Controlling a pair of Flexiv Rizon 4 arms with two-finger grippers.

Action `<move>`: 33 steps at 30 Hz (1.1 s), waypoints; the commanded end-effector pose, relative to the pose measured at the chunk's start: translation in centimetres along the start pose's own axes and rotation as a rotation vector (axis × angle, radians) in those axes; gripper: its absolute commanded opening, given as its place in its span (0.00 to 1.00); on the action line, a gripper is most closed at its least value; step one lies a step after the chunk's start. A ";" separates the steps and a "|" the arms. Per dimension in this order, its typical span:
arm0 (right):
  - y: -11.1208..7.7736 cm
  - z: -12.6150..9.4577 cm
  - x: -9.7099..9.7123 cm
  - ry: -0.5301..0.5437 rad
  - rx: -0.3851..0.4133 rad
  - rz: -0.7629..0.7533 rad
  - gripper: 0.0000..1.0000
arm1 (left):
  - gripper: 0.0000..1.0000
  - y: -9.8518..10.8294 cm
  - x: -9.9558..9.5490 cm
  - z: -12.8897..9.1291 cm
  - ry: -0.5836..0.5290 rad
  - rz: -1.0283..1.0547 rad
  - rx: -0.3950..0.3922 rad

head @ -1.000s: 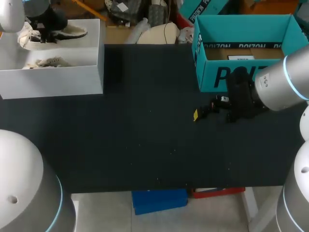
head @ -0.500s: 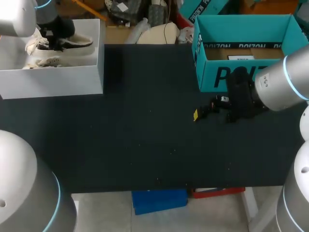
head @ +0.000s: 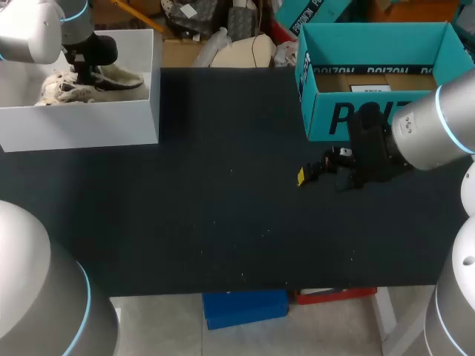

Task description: Take the shoe out of the shoebox, open the shoe tongue, remove and reinsert the insole, then place the shoe into the shoebox

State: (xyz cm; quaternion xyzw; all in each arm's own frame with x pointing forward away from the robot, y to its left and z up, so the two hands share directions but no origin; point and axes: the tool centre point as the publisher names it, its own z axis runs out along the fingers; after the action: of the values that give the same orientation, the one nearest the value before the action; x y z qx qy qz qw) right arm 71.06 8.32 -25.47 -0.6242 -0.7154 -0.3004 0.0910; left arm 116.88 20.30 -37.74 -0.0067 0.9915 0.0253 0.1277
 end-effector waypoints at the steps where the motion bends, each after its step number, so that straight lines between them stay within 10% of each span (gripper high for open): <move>1: 0.0 0.1 0.1 -0.002 0.000 0.000 1.00 | 1.00 0.1 0.1 -0.5 0.004 -0.001 0.008; 8: 0.0 0.1 0.1 -0.002 0.000 0.000 1.00 | 0.59 -0.4 0.4 -4.8 0.029 0.036 0.014; 11: 0.0 0.1 0.1 -0.002 0.000 0.000 1.00 | 0.63 -0.6 0.3 -7.6 0.042 0.028 0.043; 15: 0.0 0.1 0.1 -0.002 0.000 0.000 1.00 | 1.00 -1.2 0.7 -11.0 0.070 0.015 0.098; 33: 0.0 0.1 0.1 -0.002 0.000 0.000 1.00 | 1.00 -7.9 7.9 -19.6 0.118 0.001 0.157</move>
State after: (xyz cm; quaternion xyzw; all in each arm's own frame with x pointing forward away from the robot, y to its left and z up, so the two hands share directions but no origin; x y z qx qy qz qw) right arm 71.06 8.32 -25.47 -0.6242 -0.7155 -0.3003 0.0910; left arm 107.00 11.66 -21.68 0.0034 0.9969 -0.0566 0.0552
